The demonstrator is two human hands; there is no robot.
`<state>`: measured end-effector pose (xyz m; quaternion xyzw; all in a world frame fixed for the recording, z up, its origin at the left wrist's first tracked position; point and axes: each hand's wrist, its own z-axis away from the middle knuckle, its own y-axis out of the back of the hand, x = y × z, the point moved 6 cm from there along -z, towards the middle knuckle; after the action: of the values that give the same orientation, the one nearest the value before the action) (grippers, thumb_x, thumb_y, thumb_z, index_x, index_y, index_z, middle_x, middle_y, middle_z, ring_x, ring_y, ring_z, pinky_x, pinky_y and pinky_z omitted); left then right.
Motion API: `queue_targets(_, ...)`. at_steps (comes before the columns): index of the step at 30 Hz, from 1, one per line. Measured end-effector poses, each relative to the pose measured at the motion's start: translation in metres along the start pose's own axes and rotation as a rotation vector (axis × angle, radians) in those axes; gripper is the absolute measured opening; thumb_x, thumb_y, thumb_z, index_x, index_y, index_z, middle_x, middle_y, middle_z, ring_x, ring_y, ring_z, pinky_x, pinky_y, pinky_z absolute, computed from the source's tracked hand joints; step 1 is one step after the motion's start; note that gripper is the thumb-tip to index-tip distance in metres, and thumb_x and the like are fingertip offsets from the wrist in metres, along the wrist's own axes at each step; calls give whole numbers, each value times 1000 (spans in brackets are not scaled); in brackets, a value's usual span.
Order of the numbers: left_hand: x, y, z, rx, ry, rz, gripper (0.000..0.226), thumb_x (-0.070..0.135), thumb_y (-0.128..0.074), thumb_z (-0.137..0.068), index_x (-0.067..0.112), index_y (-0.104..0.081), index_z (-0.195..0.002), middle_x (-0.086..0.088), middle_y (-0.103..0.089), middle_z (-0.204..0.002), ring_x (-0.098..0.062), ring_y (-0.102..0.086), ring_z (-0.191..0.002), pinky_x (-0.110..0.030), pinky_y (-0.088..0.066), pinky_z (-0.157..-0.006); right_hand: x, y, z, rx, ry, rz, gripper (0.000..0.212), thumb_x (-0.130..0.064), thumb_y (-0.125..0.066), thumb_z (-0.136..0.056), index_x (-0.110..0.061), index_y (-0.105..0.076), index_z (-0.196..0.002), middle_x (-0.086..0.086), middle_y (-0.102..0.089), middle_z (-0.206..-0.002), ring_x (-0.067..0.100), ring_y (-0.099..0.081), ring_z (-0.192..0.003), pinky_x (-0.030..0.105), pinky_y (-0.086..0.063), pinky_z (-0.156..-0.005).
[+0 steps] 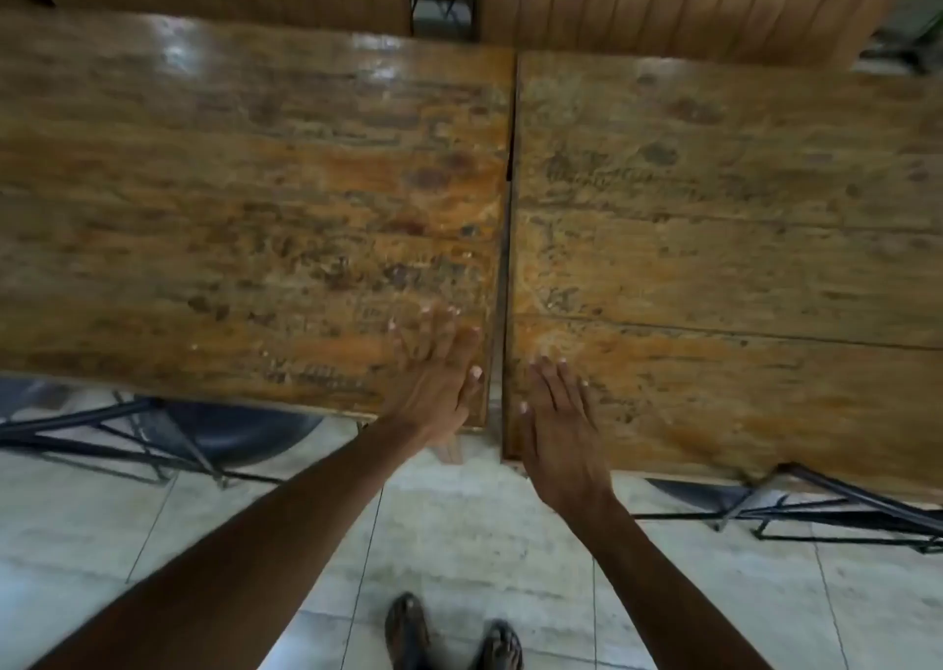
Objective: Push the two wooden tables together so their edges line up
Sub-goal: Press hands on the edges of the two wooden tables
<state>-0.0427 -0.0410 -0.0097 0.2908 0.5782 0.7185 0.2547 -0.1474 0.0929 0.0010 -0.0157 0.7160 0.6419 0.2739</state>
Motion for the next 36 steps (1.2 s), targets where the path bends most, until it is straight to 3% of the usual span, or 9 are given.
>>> queue_targets(3,-10,-14,-11,22,4,-5,70,50,-1,-96,21,-10,-159,-14,4,-169,-39,12,-153,-72,6,-116,14,-19,-5,24,-32,51,56,-33,-23,-104,-11,-25,-155,9,-25,-164,24,-11,-155,51,-15,-124)
queue_targets(10,-16,-27,-12,123,-8,-4,62,50,-16,-103,24,-12,-159,-11,-6,-169,-36,3,-155,-70,-3,-118,23,-36,-15,63,-38,173,57,-31,-22,-103,-12,-24,-156,5,-22,-166,22,-10,-155,50,-13,-124)
queue_targets(36,-14,-28,-12,68,-4,-29,63,50,-10,-104,21,-6,-160,-14,2,-169,-37,8,-154,-71,-4,-117,15,-49,-54,23,-78,130,58,-31,-19,-104,-16,-11,-159,2,-8,-169,20,2,-155,49,-6,-125)
